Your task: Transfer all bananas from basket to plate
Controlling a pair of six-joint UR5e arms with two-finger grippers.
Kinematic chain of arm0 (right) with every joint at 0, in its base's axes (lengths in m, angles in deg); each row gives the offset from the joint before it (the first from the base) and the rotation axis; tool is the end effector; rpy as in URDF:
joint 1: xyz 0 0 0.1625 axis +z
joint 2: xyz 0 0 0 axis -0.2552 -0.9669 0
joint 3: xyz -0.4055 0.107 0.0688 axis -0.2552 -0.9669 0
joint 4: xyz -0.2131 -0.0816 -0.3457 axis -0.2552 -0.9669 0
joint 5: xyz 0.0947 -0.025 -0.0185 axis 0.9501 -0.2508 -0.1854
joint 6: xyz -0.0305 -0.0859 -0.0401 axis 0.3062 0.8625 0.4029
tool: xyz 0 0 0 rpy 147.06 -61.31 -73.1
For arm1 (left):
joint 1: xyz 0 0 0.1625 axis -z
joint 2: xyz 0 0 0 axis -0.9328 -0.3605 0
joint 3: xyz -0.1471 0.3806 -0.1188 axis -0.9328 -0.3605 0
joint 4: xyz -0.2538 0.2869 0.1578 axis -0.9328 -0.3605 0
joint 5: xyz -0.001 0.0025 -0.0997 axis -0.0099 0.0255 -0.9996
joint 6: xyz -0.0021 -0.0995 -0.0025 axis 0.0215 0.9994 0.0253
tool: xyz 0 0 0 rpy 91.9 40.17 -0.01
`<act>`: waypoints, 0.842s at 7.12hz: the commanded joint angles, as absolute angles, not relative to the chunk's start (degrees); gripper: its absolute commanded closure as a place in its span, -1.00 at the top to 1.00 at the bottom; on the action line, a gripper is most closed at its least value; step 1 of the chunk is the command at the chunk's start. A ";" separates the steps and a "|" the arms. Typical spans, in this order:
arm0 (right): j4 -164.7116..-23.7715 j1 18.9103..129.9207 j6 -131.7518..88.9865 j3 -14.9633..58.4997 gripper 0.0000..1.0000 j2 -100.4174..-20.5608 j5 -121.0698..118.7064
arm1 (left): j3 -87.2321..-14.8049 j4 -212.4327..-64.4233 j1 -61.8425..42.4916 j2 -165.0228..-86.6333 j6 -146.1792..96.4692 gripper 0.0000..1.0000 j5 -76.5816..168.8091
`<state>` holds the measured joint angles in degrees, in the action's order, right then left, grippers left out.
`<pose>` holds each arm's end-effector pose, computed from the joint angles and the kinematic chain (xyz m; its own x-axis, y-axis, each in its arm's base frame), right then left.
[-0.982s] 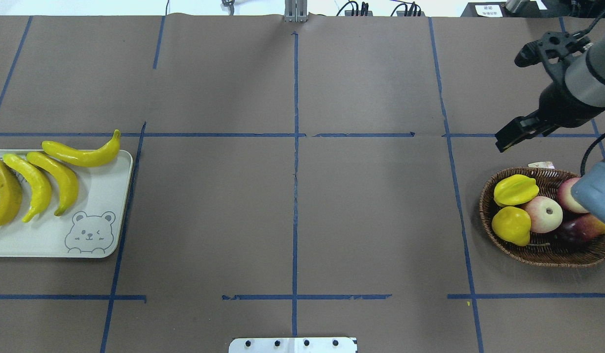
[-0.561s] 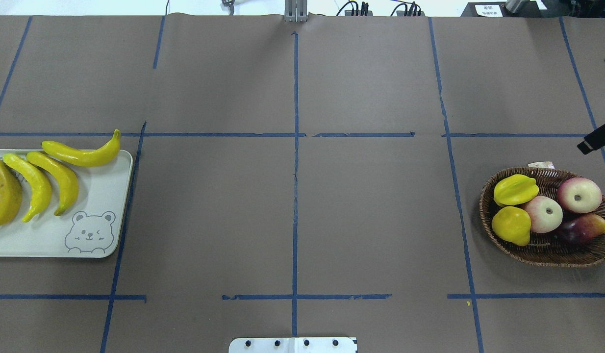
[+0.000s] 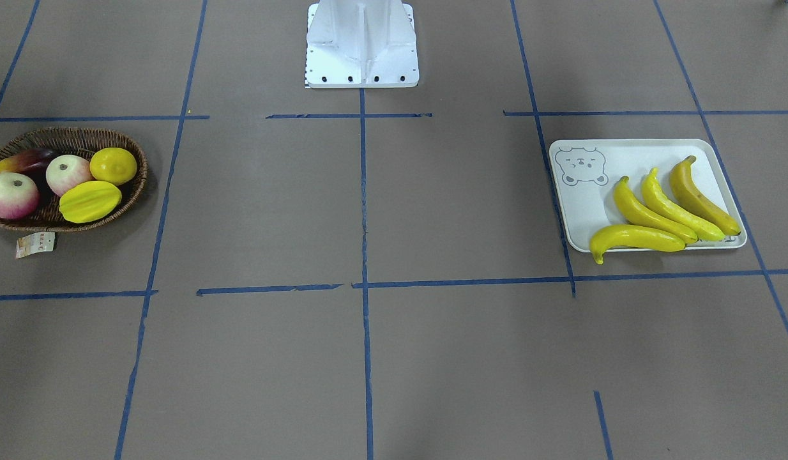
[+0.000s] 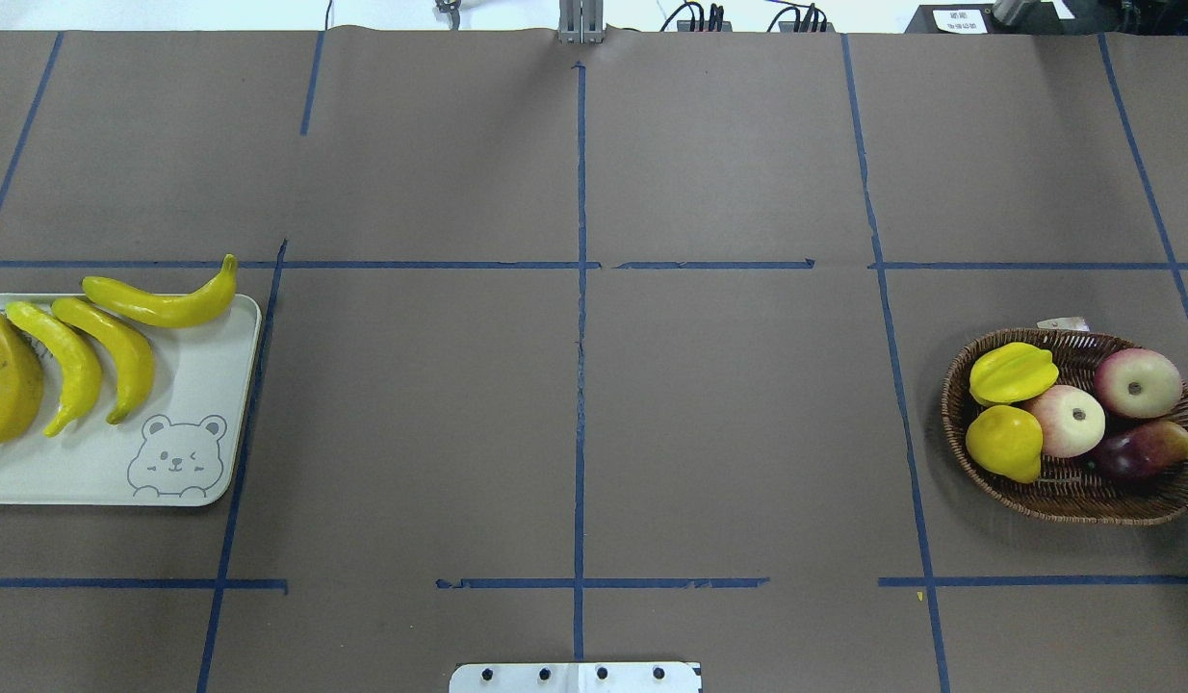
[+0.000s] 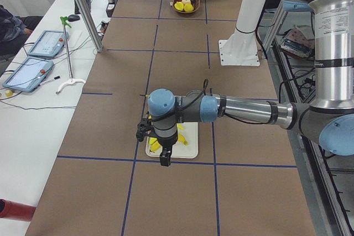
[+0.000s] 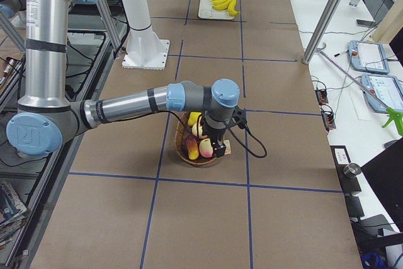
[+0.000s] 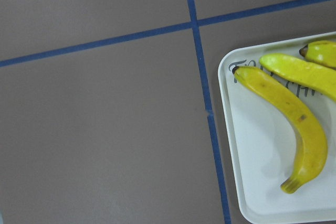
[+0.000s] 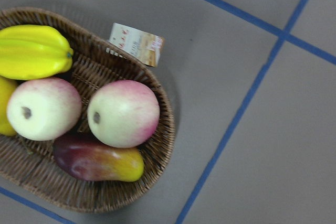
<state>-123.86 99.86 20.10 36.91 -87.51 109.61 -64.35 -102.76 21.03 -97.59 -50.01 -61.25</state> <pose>0.0275 -0.4310 0.5887 0.6204 -0.4192 0.6629 0.3834 0.8994 0.2100 -0.0701 -0.4211 0.6278 0.7652 0.1416 -0.6280 -0.1424 0.9886 0.0494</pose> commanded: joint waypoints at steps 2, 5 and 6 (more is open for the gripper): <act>-123.84 104.52 20.35 32.39 0.99 -89.03 109.74 | -64.02 -103.01 21.22 -97.18 -50.04 1.00 -61.73; -123.75 104.52 19.29 32.75 0.99 -89.12 109.57 | -62.53 -106.60 21.30 -95.26 -50.48 1.00 -65.75; -123.75 104.52 19.29 32.66 0.99 -89.12 109.57 | -62.62 -106.70 21.22 -95.42 -49.96 1.00 -66.21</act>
